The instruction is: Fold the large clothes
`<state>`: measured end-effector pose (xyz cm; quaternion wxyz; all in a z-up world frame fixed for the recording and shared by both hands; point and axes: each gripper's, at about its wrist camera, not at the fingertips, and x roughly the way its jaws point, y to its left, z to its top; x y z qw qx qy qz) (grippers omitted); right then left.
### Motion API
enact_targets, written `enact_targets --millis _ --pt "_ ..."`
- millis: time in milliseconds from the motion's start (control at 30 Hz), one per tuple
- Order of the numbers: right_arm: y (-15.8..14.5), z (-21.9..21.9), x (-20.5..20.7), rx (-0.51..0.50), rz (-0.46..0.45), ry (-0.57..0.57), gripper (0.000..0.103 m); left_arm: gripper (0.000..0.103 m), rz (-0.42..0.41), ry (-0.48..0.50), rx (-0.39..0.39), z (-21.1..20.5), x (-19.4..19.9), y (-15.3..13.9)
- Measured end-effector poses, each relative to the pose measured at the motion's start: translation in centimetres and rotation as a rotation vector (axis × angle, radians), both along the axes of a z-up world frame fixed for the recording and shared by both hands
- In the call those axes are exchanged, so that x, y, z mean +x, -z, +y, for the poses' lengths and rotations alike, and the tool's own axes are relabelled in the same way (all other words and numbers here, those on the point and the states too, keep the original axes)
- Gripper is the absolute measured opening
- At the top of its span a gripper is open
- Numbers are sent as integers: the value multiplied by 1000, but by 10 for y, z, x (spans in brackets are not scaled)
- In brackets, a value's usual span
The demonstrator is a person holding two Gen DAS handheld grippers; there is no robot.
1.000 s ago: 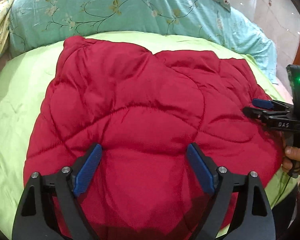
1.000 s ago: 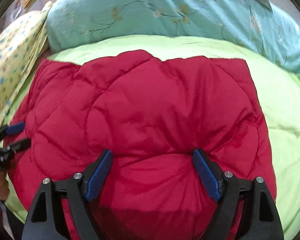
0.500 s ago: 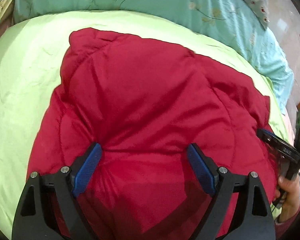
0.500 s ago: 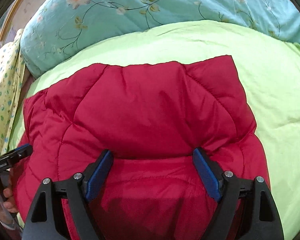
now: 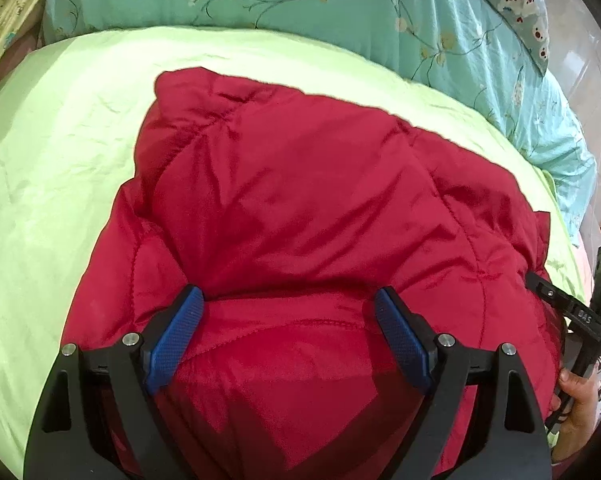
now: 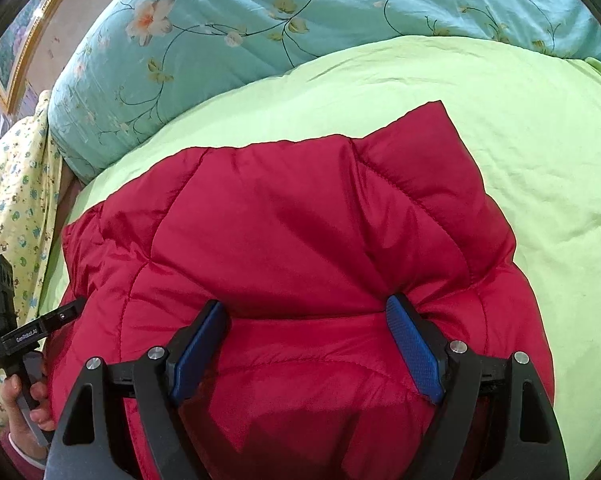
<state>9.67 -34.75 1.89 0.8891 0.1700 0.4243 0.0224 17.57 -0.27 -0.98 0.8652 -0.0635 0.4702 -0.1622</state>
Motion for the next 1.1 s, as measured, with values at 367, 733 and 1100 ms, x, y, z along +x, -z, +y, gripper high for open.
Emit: enact_targets --millis 367,733,1100 --pt "-1 2 1 -17 3 -1 84 89 -106 10 -88 15 -99 -43" --pt "-54 34 -79 -73 -112 -49 85 90 -57 29 45 1 -97 -10" --pt "-12 54 -121 -188 -34 -42 88 90 -100 27 48 -1 -107 -7"
